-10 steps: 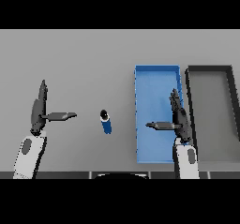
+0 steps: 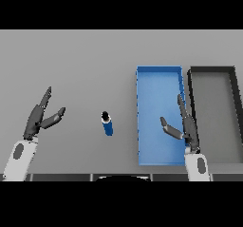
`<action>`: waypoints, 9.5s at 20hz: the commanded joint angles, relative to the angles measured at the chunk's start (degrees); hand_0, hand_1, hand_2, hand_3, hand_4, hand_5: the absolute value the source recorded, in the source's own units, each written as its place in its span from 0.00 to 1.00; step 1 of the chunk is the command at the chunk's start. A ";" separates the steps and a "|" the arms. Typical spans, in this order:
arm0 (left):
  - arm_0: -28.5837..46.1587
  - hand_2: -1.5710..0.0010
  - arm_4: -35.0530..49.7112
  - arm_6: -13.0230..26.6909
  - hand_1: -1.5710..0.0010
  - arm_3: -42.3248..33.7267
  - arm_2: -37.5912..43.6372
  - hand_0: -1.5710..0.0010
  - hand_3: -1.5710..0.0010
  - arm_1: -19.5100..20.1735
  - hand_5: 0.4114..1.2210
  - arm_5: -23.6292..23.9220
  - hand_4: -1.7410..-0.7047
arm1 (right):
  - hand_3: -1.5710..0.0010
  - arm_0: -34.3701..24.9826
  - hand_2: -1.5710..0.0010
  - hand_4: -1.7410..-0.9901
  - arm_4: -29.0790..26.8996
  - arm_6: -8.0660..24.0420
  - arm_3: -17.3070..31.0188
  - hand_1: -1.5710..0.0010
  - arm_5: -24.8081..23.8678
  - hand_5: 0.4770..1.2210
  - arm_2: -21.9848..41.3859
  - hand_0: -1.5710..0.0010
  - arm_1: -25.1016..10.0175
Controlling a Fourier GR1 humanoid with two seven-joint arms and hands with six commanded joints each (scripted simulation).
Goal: Pick up the blue pipe and place it into the blue bin.
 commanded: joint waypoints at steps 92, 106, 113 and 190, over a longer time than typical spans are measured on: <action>-7.77 0.00 -17.28 4.88 0.00 -7.97 -13.87 0.00 0.00 -33.00 1.00 -18.82 0.26 | 1.00 -20.24 0.97 0.59 -25.46 26.11 -20.81 1.00 21.92 0.11 9.40 1.00 -12.90; -7.08 0.00 -19.09 5.56 0.00 -8.24 -10.49 0.00 0.00 -35.68 1.00 -23.45 0.26 | 0.99 -38.20 0.93 0.73 -25.36 33.69 -9.03 0.96 27.12 0.04 17.13 0.98 -5.47; -7.21 0.00 -19.76 7.98 0.00 -7.61 -9.79 0.00 0.00 -36.39 1.00 -23.83 0.09 | 0.44 -41.59 0.34 0.30 -25.57 34.73 -6.46 0.35 27.65 0.10 19.14 0.35 -1.86; -4.16 1.00 -26.32 14.01 1.00 -10.28 -6.56 1.00 1.00 -36.79 0.01 -30.13 0.83 | 0.60 -35.50 0.32 0.20 -48.49 43.30 10.61 0.32 -23.88 1.00 25.70 0.25 -36.64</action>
